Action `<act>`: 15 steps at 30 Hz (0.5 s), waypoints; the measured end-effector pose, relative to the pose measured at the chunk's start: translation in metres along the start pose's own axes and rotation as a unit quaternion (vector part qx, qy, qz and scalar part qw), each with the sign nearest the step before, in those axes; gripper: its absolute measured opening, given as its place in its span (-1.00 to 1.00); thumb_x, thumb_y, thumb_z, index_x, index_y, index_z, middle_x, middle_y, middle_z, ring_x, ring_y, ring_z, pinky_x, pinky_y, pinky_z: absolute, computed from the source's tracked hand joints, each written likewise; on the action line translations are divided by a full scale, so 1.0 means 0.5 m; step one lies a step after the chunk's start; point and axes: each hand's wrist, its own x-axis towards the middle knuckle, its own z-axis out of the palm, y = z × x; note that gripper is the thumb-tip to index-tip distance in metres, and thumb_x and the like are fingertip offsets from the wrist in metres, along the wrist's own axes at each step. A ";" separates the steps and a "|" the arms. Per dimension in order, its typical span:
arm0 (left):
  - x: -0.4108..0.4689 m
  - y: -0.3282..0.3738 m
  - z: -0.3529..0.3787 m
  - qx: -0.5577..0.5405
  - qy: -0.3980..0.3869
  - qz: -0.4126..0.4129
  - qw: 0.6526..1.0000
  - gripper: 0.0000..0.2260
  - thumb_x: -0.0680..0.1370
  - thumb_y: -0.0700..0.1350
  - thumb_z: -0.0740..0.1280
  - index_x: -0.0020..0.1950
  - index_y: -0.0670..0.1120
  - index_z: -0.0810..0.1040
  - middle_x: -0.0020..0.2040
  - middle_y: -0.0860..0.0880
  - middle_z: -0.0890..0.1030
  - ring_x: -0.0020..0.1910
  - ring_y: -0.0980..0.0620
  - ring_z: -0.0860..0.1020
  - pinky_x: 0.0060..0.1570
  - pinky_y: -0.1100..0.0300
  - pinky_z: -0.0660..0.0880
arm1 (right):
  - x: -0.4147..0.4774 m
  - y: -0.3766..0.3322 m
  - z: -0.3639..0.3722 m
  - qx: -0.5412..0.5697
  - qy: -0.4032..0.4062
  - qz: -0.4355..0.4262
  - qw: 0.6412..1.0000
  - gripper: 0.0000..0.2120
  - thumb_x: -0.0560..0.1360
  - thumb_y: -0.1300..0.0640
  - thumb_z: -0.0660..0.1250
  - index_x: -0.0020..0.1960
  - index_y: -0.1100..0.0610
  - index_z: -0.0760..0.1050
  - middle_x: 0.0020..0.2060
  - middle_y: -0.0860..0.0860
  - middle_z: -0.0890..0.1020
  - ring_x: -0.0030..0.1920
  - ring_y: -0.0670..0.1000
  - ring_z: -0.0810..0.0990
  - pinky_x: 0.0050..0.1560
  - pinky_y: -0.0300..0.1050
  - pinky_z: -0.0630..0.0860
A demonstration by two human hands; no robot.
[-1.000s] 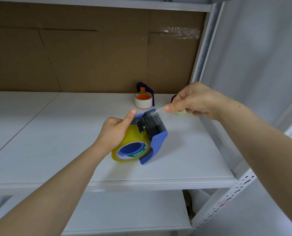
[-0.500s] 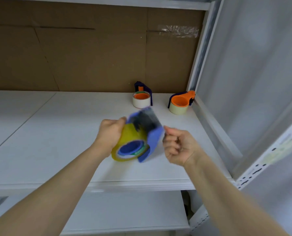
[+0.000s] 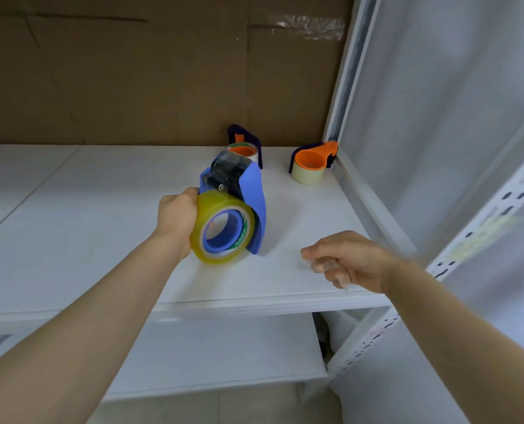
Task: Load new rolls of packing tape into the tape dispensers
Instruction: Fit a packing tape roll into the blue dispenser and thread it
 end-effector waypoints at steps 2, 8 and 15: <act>-0.010 0.007 0.015 -0.016 -0.008 0.006 1.000 -0.86 0.55 -0.22 0.18 -0.18 -0.20 0.46 -0.40 -0.14 0.40 -0.51 -0.05 0.42 -0.68 0.40 0.27 | -0.021 0.030 0.004 -0.006 0.024 0.016 1.000 -0.78 0.43 0.16 0.42 -0.35 0.15 0.49 -0.48 0.03 0.45 -0.55 -0.05 0.25 -0.50 -0.23 0.27; -0.022 0.026 0.060 0.013 -0.040 0.035 0.999 -0.79 0.57 -0.22 0.13 0.05 -0.24 0.53 -0.35 -0.17 0.44 -0.73 0.14 0.39 -0.72 0.39 0.27 | -0.061 0.120 0.010 0.124 0.141 0.028 0.982 -0.82 0.41 0.19 0.46 -0.23 0.25 0.50 -0.54 0.03 0.46 -0.52 -0.04 0.34 -0.48 -0.26 0.43; -0.048 0.027 0.093 -0.042 -0.065 0.016 0.997 -0.86 0.55 -0.16 0.18 -0.10 -0.18 0.50 -0.39 -0.12 0.46 -0.71 0.10 0.41 -0.66 0.38 0.34 | -0.049 0.168 0.037 0.240 0.208 0.016 0.948 -0.85 0.44 0.20 0.44 -0.18 0.26 0.52 -0.55 0.02 0.48 -0.54 -0.07 0.34 -0.49 -0.24 0.39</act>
